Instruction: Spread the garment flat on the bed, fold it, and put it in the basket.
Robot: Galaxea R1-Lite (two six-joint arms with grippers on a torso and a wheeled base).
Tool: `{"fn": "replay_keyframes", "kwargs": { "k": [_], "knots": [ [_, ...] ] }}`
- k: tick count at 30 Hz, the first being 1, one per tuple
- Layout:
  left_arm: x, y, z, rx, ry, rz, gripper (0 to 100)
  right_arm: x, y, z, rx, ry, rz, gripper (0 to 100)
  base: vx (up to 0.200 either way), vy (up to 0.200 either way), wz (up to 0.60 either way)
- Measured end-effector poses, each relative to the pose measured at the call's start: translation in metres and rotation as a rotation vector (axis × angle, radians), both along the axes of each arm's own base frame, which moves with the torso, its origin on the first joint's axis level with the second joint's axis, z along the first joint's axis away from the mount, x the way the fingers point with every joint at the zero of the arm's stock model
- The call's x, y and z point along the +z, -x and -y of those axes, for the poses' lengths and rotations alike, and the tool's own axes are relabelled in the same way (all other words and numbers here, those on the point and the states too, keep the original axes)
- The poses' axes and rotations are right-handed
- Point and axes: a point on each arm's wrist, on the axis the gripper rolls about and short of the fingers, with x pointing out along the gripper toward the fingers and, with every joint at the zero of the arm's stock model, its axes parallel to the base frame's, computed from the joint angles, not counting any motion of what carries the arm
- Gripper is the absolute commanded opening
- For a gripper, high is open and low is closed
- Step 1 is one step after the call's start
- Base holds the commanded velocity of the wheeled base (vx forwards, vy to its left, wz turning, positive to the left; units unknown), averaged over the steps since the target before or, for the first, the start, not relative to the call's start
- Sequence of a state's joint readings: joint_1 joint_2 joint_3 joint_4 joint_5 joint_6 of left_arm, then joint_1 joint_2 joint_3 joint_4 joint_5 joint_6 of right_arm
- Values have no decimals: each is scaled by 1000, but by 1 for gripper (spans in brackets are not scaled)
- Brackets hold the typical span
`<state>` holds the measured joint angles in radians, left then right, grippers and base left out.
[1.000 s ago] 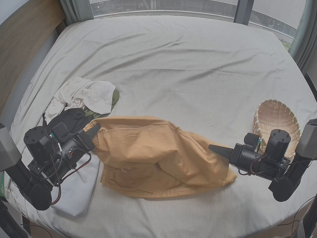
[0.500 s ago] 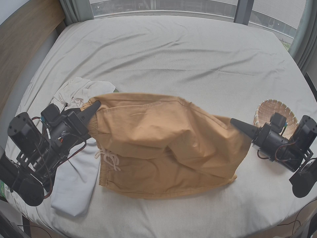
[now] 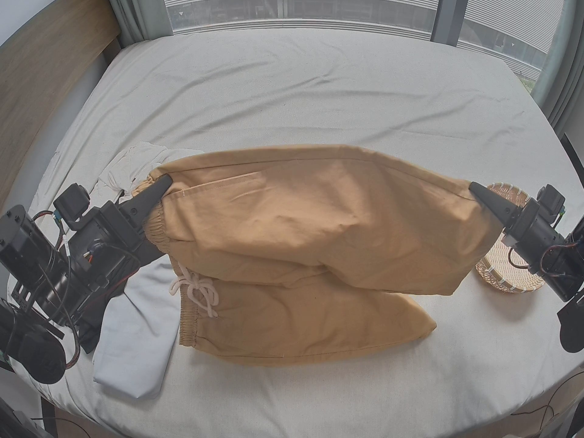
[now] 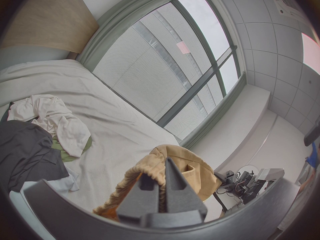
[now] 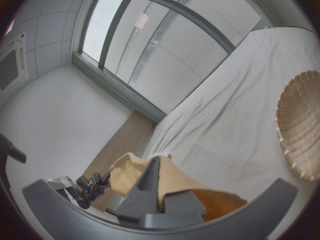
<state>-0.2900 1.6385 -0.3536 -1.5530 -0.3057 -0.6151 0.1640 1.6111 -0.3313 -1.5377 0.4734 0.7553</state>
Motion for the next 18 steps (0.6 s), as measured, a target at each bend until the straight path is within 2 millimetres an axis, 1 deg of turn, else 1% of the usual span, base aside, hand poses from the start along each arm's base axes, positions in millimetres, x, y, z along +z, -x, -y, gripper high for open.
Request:
{"fn": "replay_keyframes", "kwargs": {
  "k": [5, 12, 18],
  "knots": [
    [-1, 0, -3, 10, -2, -5, 0, 1, 0, 4, -13, 0, 2, 0, 0, 0, 0],
    [-7, -4, -13, 43, -13, -30, 0, 1, -1, 9, -28, 0, 1, 0, 0, 0, 0],
    [-8, -8, -18, 52, -16, -31, 0, 2, -3, 9, -23, 0, 6, 0, 0, 0, 0]
  ]
}}
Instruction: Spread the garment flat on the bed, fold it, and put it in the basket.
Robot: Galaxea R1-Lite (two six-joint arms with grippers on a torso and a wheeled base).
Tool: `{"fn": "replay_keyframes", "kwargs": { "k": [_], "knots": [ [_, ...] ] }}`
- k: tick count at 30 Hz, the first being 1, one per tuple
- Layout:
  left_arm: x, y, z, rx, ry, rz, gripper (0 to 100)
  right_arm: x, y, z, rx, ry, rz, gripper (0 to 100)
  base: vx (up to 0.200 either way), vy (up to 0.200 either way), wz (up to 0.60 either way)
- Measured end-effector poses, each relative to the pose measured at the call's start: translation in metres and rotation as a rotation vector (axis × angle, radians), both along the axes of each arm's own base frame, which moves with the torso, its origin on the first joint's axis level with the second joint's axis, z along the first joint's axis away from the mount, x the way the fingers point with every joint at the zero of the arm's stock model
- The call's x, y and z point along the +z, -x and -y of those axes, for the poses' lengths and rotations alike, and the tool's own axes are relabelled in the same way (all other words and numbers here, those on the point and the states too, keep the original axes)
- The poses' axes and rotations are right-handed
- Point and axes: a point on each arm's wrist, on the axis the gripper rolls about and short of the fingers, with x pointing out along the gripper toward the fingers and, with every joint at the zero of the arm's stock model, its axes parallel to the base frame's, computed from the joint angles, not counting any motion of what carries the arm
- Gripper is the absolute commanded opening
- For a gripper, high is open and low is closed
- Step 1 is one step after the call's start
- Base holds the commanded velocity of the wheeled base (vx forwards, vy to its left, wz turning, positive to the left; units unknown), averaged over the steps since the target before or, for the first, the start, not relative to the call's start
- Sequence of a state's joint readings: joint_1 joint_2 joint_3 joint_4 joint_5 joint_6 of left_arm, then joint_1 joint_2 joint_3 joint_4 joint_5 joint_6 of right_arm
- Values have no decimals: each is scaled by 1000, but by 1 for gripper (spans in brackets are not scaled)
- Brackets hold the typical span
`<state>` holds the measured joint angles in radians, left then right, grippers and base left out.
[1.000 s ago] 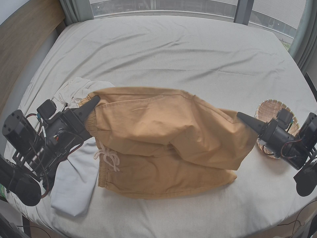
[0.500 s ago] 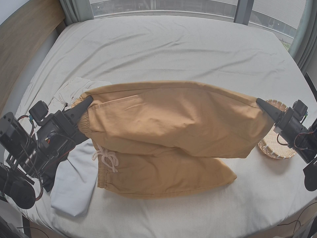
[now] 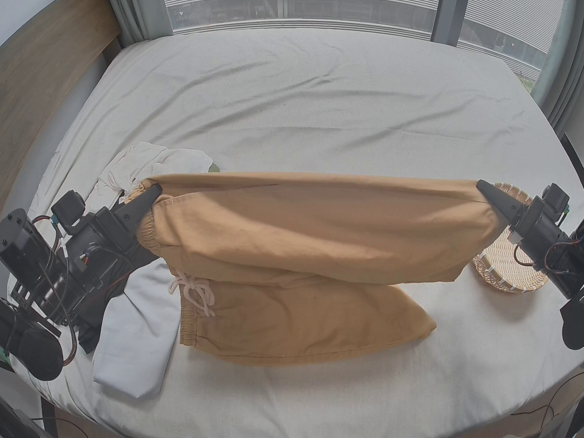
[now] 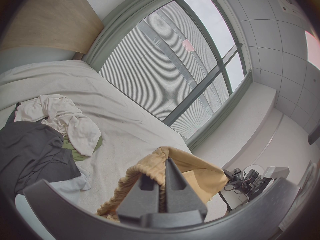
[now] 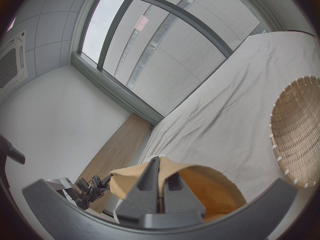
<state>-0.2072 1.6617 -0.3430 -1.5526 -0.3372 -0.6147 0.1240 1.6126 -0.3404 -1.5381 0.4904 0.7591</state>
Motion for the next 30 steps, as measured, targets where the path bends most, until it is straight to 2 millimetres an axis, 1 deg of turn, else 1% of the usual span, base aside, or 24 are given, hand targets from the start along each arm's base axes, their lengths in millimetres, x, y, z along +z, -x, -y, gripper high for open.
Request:
{"fn": "replay_keyframes", "kwargs": {
  "k": [5, 8, 13, 19, 24, 30],
  "knots": [
    [2, -5, 2, -2, 3, 13, 0, 4, -8, -6, 17, -3, 16, 0, 0, 0, 0],
    [6, -14, 4, 1, 7, 31, 0, 6, -19, -9, 21, -5, 28, 0, 0, 0, 0],
    [8, -36, 8, 20, 15, 55, 0, 5, -42, -13, 15, -11, 37, 0, 0, 0, 0],
    [4, -67, 16, 62, 28, 68, 0, 3, -73, -16, -22, -26, 56, 0, 0, 0, 0],
    [-2, -86, 21, 75, 29, 73, 0, 0, -91, -15, -42, -30, 62, 0, 0, 0, 0],
    [-8, -104, 24, 103, 38, 77, 0, -6, -108, -11, -63, -30, 61, 0, 0, 0, 0]
  ]
}}
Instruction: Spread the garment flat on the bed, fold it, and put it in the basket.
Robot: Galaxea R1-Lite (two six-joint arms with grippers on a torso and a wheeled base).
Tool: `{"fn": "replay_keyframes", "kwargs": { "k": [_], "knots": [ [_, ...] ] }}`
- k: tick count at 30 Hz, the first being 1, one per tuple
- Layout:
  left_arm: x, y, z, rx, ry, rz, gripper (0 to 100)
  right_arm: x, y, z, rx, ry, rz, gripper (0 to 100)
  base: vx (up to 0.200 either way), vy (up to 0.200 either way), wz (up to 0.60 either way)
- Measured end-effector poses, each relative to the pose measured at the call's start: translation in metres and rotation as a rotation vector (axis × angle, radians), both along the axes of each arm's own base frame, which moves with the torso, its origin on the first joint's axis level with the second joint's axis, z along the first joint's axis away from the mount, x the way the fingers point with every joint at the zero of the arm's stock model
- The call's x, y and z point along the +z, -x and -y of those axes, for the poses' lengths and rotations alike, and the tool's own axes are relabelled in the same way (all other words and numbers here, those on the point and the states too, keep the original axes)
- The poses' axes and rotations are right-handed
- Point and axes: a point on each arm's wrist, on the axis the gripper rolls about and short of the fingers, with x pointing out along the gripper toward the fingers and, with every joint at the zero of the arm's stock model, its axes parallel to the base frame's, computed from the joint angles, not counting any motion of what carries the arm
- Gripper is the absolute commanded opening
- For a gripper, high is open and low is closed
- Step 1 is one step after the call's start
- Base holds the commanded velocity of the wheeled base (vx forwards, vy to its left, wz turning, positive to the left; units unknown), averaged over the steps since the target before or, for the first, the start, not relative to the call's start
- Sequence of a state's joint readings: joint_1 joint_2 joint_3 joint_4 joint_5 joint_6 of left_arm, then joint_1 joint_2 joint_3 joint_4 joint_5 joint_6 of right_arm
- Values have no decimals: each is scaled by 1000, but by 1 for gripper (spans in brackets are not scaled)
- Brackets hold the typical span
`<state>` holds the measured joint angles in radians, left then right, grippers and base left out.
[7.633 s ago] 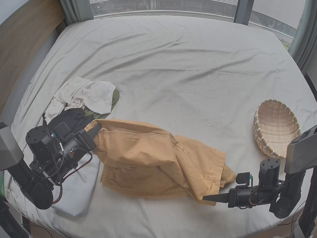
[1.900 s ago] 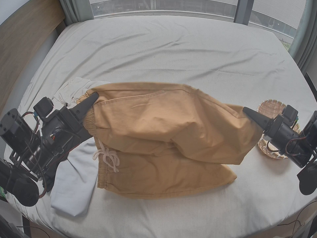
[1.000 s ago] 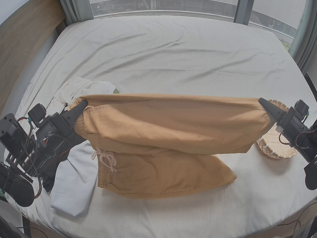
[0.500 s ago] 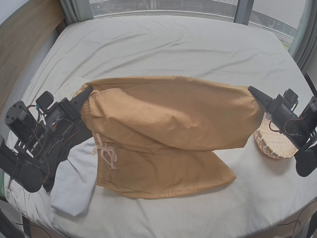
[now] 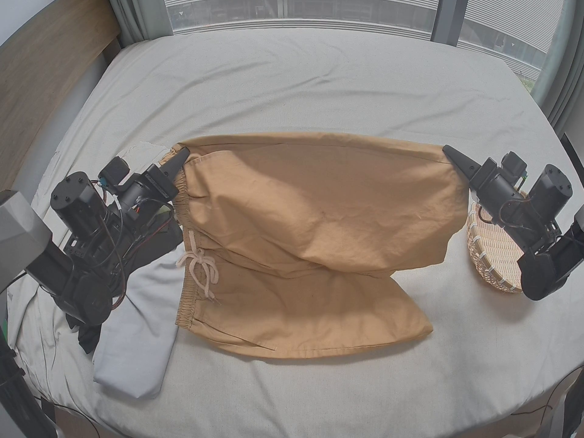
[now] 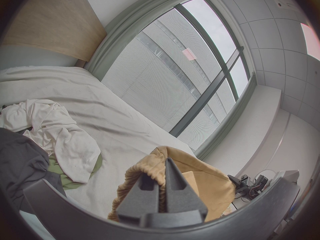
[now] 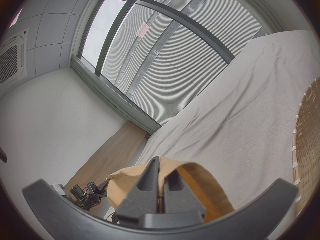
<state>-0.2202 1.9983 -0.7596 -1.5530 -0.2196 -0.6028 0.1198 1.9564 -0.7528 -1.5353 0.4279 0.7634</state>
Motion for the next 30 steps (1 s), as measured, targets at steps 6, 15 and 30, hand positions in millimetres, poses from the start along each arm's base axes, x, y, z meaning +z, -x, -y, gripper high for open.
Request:
{"fn": "replay_keyframes", "kwargs": {
  "k": [6, 15, 30],
  "knots": [
    [-6, -20, 3, 16, 8, 14, 0, -8, -16, 4, -17, 1, -5, 0, 0, 0, 0],
    [-17, -44, 9, 14, 14, 24, 100, -18, -34, 5, -22, 0, -5, 0, 0, 0, 0],
    [-41, -62, 14, 61, 11, -69, 100, -36, -29, -3, -81, 26, -56, 100, 0, 0, 0]
  ]
}}
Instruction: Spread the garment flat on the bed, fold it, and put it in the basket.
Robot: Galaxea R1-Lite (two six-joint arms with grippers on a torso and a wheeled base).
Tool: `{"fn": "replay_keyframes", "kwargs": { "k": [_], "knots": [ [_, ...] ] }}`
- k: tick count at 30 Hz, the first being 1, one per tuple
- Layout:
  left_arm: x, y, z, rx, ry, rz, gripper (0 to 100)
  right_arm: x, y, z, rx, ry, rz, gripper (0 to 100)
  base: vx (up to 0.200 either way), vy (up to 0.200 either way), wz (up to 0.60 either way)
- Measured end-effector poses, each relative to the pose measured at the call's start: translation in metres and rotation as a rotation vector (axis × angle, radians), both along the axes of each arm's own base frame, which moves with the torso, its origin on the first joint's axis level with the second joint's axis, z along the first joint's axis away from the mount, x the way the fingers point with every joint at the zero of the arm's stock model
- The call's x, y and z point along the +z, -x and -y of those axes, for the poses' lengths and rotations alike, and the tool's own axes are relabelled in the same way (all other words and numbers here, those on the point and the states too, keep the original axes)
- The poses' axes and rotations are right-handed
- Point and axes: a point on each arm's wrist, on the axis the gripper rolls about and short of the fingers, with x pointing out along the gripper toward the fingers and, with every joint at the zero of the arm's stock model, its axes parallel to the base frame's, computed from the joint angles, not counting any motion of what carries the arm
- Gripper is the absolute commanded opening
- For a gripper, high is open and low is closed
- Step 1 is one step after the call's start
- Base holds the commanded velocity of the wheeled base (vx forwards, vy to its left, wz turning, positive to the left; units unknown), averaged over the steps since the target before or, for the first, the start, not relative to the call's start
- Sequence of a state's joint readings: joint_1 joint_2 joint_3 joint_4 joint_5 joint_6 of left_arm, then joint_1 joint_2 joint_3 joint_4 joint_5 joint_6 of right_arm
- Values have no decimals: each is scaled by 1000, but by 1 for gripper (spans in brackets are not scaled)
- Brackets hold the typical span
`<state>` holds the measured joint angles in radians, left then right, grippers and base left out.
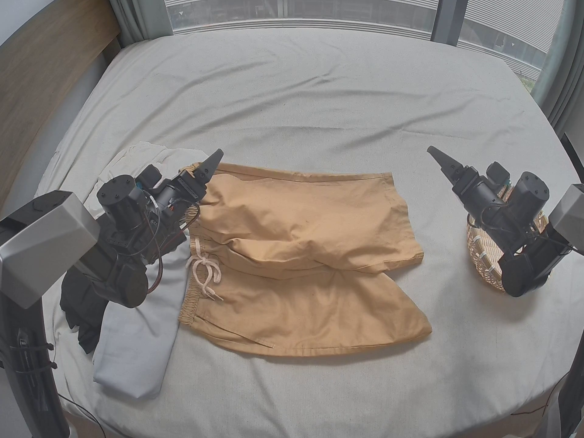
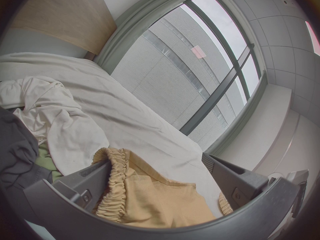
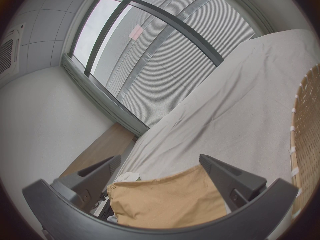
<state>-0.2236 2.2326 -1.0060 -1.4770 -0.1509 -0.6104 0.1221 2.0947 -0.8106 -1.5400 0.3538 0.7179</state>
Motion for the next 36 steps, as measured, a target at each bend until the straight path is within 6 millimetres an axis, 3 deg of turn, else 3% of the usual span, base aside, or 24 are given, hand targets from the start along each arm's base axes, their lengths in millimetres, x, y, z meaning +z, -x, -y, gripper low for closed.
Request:
{"fn": "replay_keyframes", "kwargs": {
  "k": [11, 16, 22, 29, 36],
  "knots": [
    [-24, 12, -23, 86, -43, -80, 100, -42, 52, -13, 46, 138, -185, 100, 0, 0, 0],
    [-38, 37, -33, 94, -88, -156, 100, -56, 74, -12, 64, 177, -262, 100, 0, 0, 0],
    [-38, 76, -32, 41, -118, -222, 100, -74, 98, -11, 81, 264, -334, 100, 0, 0, 0],
    [-35, 104, -25, -14, -135, -259, 100, -102, 109, -12, 107, 364, -428, 100, 0, 0, 0],
    [-36, 114, -16, -54, -144, -272, 100, -123, 112, -12, 119, 392, -509, 100, 0, 0, 0]
  ]
}}
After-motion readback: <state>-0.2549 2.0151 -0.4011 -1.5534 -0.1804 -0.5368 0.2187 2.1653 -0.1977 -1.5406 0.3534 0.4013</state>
